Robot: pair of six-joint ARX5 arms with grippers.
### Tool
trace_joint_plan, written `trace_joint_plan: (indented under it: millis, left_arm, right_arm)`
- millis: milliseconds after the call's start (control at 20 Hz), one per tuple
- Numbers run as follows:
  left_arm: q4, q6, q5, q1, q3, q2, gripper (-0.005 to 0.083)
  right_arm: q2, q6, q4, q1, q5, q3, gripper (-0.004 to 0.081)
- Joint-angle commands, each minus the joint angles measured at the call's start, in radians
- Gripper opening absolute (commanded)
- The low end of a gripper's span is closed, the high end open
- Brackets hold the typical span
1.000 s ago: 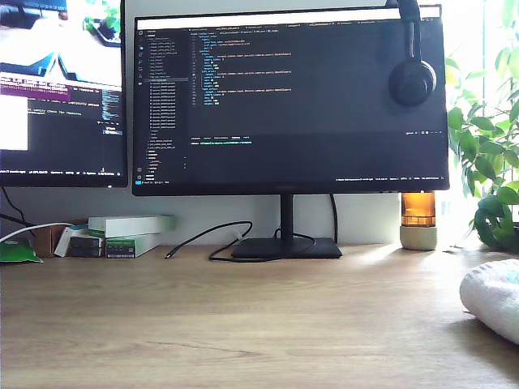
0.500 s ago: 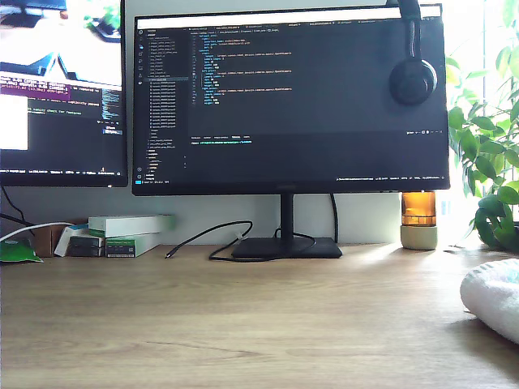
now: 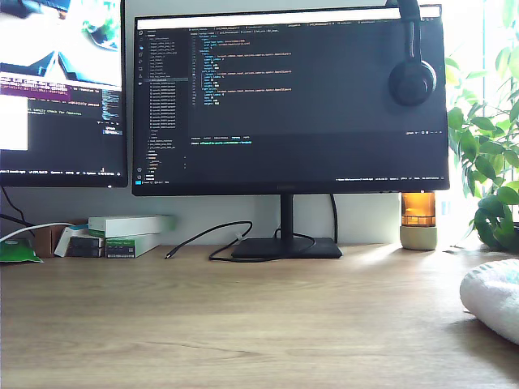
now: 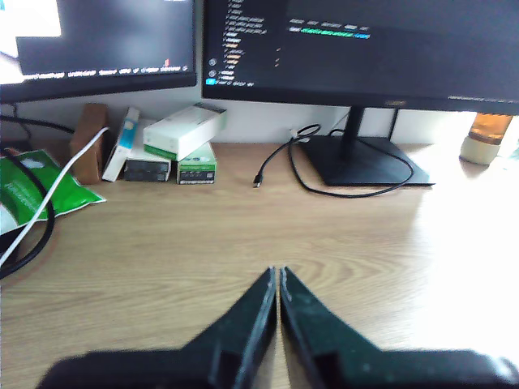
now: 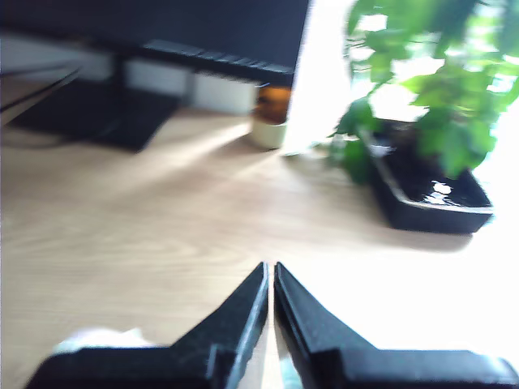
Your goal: Fold the tea towel to a neat square and place it to the right
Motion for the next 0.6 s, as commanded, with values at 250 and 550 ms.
trace_joint_plan:
  millis: [250,550]
  left_arm:
    - [0.005,-0.001,0.007,-0.003,-0.015,-0.004,-0.0011]
    - [-0.030,0.036,-0.037,-0.003,-0.015,-0.010,-0.0011]
  right_arm:
    - [-0.126,0.097,0.030,-0.093,-0.056,-0.122,-0.0011]
    - [-0.126,0.049,0.050,-0.101,-0.135,-0.131,-0.0011]
